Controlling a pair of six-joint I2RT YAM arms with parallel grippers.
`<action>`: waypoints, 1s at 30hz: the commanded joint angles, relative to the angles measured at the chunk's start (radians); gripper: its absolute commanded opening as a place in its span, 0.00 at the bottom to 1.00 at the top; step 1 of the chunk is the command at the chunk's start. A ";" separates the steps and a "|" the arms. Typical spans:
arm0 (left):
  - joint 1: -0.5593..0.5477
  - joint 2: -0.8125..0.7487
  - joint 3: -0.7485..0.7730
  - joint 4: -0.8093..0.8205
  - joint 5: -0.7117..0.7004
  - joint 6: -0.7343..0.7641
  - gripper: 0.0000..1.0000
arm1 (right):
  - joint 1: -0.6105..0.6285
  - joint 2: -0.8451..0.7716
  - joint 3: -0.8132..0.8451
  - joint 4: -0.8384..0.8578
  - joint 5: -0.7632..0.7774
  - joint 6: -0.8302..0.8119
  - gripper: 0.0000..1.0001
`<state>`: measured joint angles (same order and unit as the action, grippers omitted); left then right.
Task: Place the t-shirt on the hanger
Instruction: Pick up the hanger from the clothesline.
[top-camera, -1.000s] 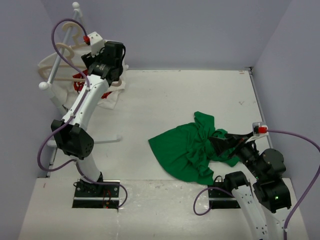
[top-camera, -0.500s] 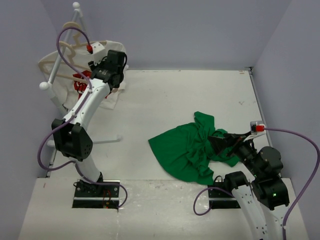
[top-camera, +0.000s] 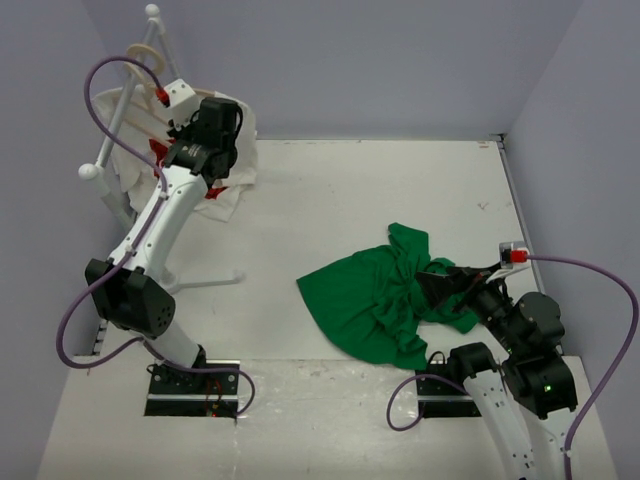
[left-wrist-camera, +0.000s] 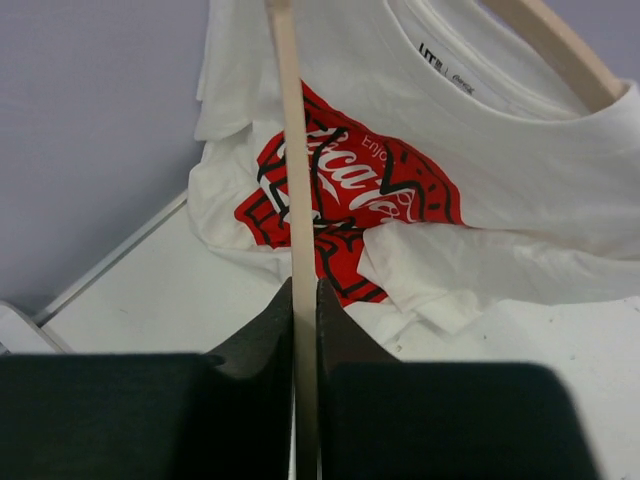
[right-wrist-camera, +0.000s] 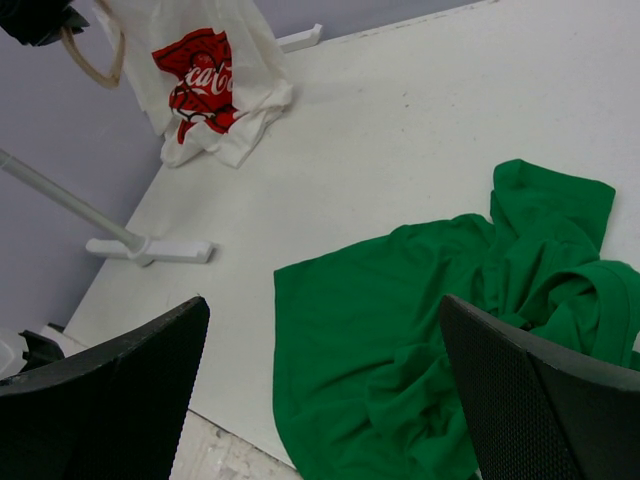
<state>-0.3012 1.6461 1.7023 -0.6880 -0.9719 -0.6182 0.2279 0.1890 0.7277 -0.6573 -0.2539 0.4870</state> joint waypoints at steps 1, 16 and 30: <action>-0.001 -0.087 -0.004 0.084 -0.010 -0.021 0.00 | -0.004 0.007 -0.007 0.041 -0.015 0.004 0.99; -0.050 -0.190 -0.037 0.037 0.018 -0.056 0.00 | -0.004 0.012 -0.007 0.056 -0.012 0.004 0.99; -0.252 -0.445 -0.380 -0.006 0.147 -0.168 0.00 | -0.004 0.081 -0.037 0.143 -0.019 0.026 0.99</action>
<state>-0.5167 1.3106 1.4271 -0.6925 -0.8892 -0.7051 0.2279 0.2227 0.7075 -0.5972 -0.2539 0.4916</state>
